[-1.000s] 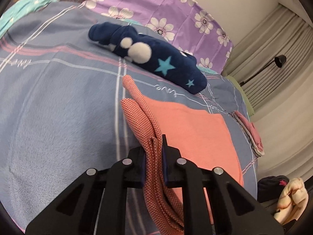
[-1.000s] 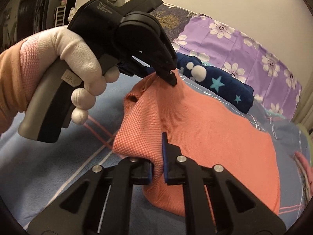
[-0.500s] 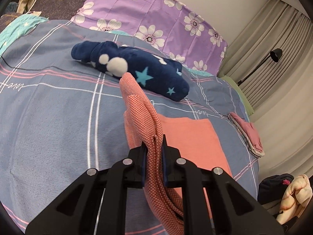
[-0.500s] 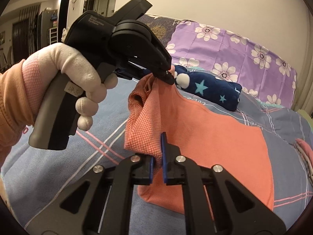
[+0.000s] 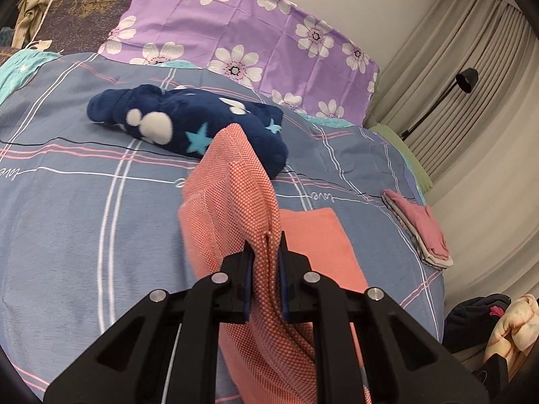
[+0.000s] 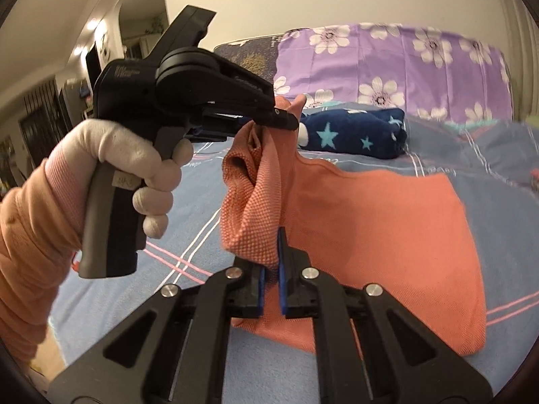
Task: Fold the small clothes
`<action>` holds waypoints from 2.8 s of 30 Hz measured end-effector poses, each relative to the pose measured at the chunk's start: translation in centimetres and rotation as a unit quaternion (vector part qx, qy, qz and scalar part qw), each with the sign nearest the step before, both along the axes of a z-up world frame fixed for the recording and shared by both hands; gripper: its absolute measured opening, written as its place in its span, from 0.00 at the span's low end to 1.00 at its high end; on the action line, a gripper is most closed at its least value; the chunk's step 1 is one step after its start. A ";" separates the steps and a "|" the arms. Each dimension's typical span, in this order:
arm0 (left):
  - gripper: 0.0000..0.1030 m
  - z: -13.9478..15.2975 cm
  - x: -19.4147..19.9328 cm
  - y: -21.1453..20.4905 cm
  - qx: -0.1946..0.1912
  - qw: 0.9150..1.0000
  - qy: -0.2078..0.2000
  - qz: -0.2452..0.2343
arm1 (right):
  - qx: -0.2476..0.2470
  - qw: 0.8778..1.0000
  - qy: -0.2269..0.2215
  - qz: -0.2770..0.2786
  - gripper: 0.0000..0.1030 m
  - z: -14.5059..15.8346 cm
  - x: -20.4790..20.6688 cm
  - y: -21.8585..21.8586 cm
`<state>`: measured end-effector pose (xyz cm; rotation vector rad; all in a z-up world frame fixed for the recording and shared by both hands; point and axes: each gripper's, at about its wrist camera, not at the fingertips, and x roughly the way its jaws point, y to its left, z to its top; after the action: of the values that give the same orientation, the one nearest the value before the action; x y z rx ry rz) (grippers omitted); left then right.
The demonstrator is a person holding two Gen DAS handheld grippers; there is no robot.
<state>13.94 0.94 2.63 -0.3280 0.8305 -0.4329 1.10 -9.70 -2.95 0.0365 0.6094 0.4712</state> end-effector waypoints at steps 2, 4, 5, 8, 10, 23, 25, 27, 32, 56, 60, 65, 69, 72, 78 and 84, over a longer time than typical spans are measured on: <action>0.11 0.1 0.2 -1.1 0.003 1.000 0.001 -0.003 | 0.008 1.000 0.004 -0.007 0.05 0.1 0.1 -1.2; 0.11 -0.1 0.5 -2.4 0.004 1.000 0.005 -0.006 | 0.016 1.000 0.009 -0.014 0.05 0.0 0.1 -2.4; 0.11 -0.2 0.6 -3.0 0.004 1.000 0.007 -0.008 | 0.022 1.000 0.014 -0.017 0.05 -0.1 0.2 -3.1; 0.11 -0.6 1.0 -5.1 0.006 1.000 0.013 -0.017 | 0.040 0.998 0.029 -0.026 0.05 -0.6 0.4 -4.7; 0.11 -0.9 1.2 -6.4 0.009 1.000 0.016 -0.023 | 0.051 0.997 0.039 -0.038 0.05 -1.0 0.5 -6.1; 0.11 -3.0 2.6 -15.8 0.058 0.994 0.032 -0.084 | 0.094 0.988 0.072 -0.097 0.05 -3.0 0.0 -12.8; 0.11 -3.2 2.7 -16.9 0.066 0.993 0.032 -0.093 | 0.098 0.987 0.074 -0.107 0.05 -3.3 -0.3 -13.7; 0.11 -3.5 2.7 -18.0 0.075 0.992 0.031 -0.101 | 0.102 0.985 0.077 -0.115 0.05 -3.5 -0.4 -14.5; 0.11 -4.9 3.1 -20.3 0.108 0.987 0.039 -0.110 | 0.115 0.980 0.095 -0.132 0.05 -4.6 -0.5 -16.2; 0.49 -4.3 -1.2 -19.8 0.183 0.976 -0.047 -0.108 | 0.188 0.961 0.169 -0.115 0.09 -8.5 0.2 -18.7; 0.52 -3.6 -5.6 -15.7 0.195 0.972 -0.077 -0.107 | 0.221 0.951 0.185 -0.109 0.10 -8.9 0.5 -19.5; 0.52 -5.7 -12.0 -11.4 0.226 0.964 -0.074 -0.123 | 0.234 0.947 0.191 -0.105 0.21 -9.0 0.4 -19.9; 0.53 -8.2 -15.6 -10.0 0.244 0.958 -0.059 -0.136 | 0.232 0.949 0.186 -0.103 0.28 -8.7 0.2 -19.7; 0.53 -9.6 -16.7 -10.1 0.259 0.954 -0.059 -0.138 | 0.226 0.950 0.185 -0.106 0.29 -8.6 0.6 -19.7; 0.53 -10.1 -15.5 -10.7 0.258 0.959 -0.061 -0.100 | 0.221 0.951 0.181 -0.117 0.28 -8.6 0.6 -19.6; 0.63 -10.7 -15.7 -11.0 0.300 0.947 -0.075 -0.088 | 0.235 0.946 0.187 -0.119 0.28 -9.1 0.2 -20.4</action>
<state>-1.73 -10.05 -8.02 0.3437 0.8048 -0.3448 1.34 -30.06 -12.04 0.6608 0.8399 0.3668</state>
